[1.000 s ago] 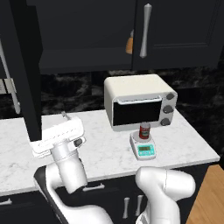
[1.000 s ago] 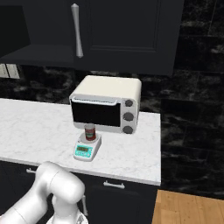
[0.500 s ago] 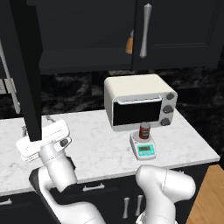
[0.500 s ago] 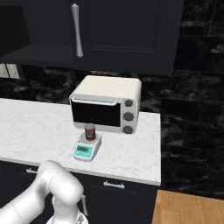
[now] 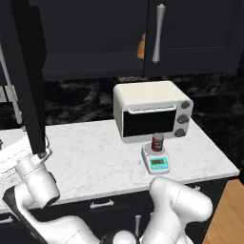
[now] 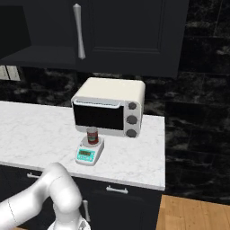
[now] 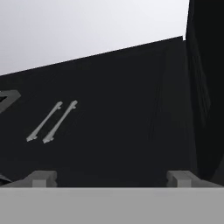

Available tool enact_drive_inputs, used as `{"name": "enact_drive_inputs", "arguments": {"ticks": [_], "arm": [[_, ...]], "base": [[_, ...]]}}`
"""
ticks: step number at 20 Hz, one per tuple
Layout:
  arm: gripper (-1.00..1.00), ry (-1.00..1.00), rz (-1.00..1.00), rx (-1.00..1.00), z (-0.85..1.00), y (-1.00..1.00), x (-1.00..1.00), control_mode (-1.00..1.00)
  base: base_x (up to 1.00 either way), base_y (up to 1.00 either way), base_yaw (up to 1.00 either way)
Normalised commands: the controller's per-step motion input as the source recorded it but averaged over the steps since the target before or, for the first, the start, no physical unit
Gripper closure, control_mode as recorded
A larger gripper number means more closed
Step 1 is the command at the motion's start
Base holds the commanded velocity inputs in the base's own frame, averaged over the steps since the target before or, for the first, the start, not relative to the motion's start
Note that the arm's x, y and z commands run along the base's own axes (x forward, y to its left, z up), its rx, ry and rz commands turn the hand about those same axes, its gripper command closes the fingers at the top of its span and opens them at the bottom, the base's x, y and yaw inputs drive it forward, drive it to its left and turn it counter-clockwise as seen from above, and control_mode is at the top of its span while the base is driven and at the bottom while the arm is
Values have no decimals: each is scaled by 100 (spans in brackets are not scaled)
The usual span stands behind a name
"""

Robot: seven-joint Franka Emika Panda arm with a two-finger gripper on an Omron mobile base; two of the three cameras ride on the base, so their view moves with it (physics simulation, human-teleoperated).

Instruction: Pick the canned food and place it on the digital scale for weighing, and close the cabinet.

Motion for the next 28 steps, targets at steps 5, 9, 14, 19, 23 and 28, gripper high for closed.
{"name": "enact_drive_inputs", "arguments": {"ticks": [5,9,14,19,23,28], "arm": [[-100,-5,0,0,0,87,0,-100],[-100,-3,0,0,1,81,0,-100],[-100,-1,0,11,19,9,0,-100],[-100,-7,-1,20,43,-48,-8,-100],[-100,-17,-2,20,45,-60,-23,-100],[-100,-7,-3,31,14,-100,-3,-100]], "base": [[0,0,0],[0,0,0],[0,0,0],[0,0,0],[0,0,0],[0,0,0]]}}
